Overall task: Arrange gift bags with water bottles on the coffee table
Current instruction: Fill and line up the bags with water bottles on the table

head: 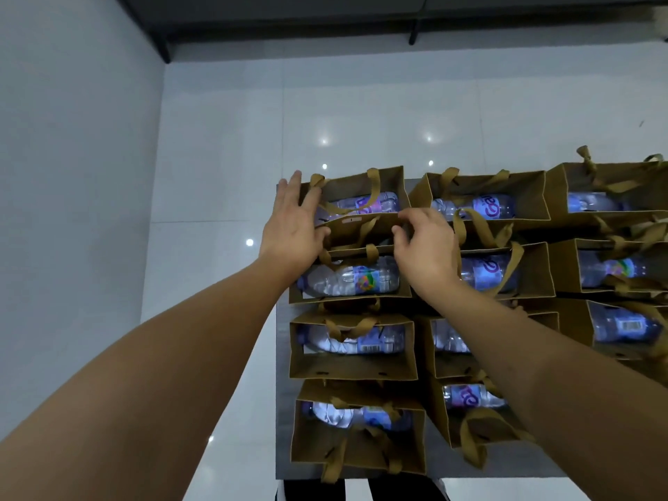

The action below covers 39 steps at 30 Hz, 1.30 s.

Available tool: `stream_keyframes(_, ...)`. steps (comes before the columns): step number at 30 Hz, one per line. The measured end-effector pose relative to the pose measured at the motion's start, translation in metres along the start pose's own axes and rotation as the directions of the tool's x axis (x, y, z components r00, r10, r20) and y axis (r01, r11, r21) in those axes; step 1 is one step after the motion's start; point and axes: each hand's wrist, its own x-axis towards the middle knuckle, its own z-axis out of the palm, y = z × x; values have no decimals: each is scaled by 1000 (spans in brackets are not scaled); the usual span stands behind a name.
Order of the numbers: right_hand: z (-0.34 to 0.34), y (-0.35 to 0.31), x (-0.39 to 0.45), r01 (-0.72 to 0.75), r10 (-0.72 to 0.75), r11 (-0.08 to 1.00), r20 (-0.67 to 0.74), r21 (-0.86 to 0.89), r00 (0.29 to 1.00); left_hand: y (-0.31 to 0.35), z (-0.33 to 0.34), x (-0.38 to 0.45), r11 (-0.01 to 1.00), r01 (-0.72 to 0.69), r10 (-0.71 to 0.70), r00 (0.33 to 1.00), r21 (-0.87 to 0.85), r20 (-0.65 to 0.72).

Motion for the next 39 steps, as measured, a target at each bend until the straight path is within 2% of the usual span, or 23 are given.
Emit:
stream_keyframes(3,3,8,-28,57,-57,998,-5,11,998,3,-1,-29,992,52,-63,994,-112,-91)
stream_keyframes(6,1,15,-54,224,-221,969,35,-108,975,-3,6,-66,989,63,-79,991,-134,-112)
stream_keyframes(7,0,16,-59,295,-287,944,77,-147,955,-7,10,-77,995,24,-35,992,-96,-120)
stream_keyframes(9,-2,16,-67,415,-351,879,270,-236,897,-14,17,-94,996,-89,91,992,23,-93)
stream_keyframes(11,0,14,-70,471,-304,832,469,-293,829,-17,25,-107,976,-192,191,981,101,20)
stream_keyframes(12,1,13,-69,469,-269,822,506,-322,819,-17,28,-110,969,-220,212,974,116,77)
stream_keyframes(14,3,10,-66,437,-216,818,505,-373,836,-15,35,-112,975,-197,181,973,104,139)
stream_keyframes(18,2,5,-57,365,-185,870,467,-331,865,-13,37,-103,997,-43,35,991,62,127)
stream_keyframes(24,5,8,-48,253,-117,932,447,-258,887,-8,27,-87,999,3,-12,985,48,174)
stream_keyframes(27,2,16,-59,317,-230,916,326,-246,917,0,16,-90,998,62,-57,976,-15,211)
stream_keyframes(30,-6,26,-91,443,-414,878,177,-179,893,10,6,-109,995,77,-64,982,-64,180)
stream_keyframes(31,-7,29,-105,482,-455,864,185,-145,871,11,6,-118,995,62,-51,989,-72,137)
stream_keyframes(32,-6,31,-119,514,-475,849,253,-120,843,11,7,-128,997,42,-36,996,-71,87)
stream_keyframes(34,-3,32,-141,573,-461,813,483,-107,744,9,10,-148,998,0,0,1000,-62,14)
stream_keyframes(36,6,32,-153,602,-400,785,625,-143,670,3,17,-168,995,-79,78,997,-56,-14)
stream_keyframes(37,11,32,-157,592,-363,787,643,-176,675,0,20,-177,991,-124,124,992,-47,-2)
stream_keyframes(39,20,34,-160,538,-308,808,606,-241,733,-6,28,-193,982,-191,190,979,6,70)
